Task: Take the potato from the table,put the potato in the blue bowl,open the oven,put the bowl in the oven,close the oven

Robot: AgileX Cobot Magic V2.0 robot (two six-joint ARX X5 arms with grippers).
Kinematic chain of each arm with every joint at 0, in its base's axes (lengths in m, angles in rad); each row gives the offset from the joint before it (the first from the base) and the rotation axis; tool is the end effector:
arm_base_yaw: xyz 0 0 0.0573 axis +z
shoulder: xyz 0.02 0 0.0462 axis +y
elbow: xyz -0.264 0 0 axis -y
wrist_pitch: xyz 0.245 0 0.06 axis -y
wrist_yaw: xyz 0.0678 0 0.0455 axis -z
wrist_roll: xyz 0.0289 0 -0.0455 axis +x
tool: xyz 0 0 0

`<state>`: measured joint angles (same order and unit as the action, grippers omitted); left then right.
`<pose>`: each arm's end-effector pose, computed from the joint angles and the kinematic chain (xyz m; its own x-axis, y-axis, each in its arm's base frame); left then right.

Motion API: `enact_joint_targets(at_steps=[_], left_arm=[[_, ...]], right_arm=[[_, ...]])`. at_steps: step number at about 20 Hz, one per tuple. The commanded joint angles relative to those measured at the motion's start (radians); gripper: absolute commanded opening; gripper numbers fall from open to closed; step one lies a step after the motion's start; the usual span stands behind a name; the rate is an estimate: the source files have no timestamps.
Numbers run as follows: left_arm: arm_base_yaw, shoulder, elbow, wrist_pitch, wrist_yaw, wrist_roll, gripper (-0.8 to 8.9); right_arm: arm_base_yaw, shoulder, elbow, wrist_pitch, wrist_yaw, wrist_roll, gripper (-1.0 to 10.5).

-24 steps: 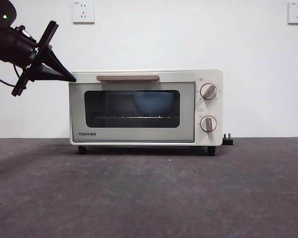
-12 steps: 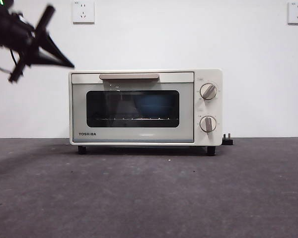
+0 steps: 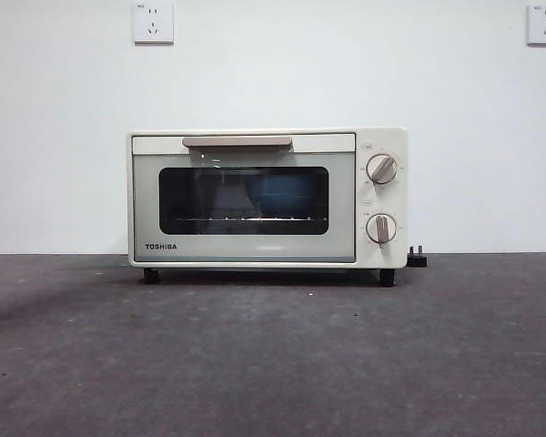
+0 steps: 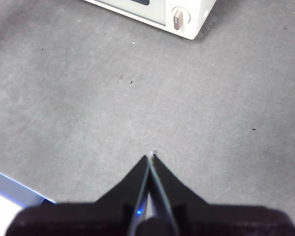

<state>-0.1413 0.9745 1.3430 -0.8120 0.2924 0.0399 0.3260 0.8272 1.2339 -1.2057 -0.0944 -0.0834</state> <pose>0.1621 -0.0315 0.4252 0.8157 -0.4072 -0.4109 0.4093 0.9082 -0.0876 0.1033 0.0378 0.3806 0.6276 0.3117 -0.7135 -0.4363 0.8997 0.0092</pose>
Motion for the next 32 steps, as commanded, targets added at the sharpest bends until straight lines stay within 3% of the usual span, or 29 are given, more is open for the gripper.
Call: enact_joint_targets(at_steps=[1, 6, 13, 16, 24, 28, 32], left_arm=[[-0.003, -0.052, -0.001, -0.042, -0.005, 0.020, -0.04], [-0.002, -0.098, -0.001, -0.056, -0.005, 0.020, -0.04], [0.008, -0.027, -0.003, -0.055, -0.005, 0.020, -0.04], [0.020, -0.060, -0.073, -0.003, -0.005, 0.020, -0.04], [0.034, -0.525, -0.798, 0.737, -0.084, 0.075, -0.04], [0.058, -0.730, -1.102, 0.830, -0.193, 0.071, -0.04], [0.080, -0.893, -1.275, 0.827, -0.209, 0.037, -0.04]], right_arm=[[0.000, 0.000, -0.010, 0.002, 0.002, -0.025, 0.0], [0.000, 0.018, -0.010, 0.001, 0.021, -0.025, 0.0], [0.000, 0.099, -0.010, 0.002, 0.023, -0.025, 0.0], [0.000, 0.143, -0.010, 0.002, 0.023, -0.025, 0.0], [0.000, 0.236, -0.010, 0.009, 0.024, -0.025, 0.0], [0.000, 0.243, -0.010, 0.016, 0.024, -0.025, 0.0], [0.000, 0.243, -0.010, 0.055, 0.024, -0.025, 0.0]])
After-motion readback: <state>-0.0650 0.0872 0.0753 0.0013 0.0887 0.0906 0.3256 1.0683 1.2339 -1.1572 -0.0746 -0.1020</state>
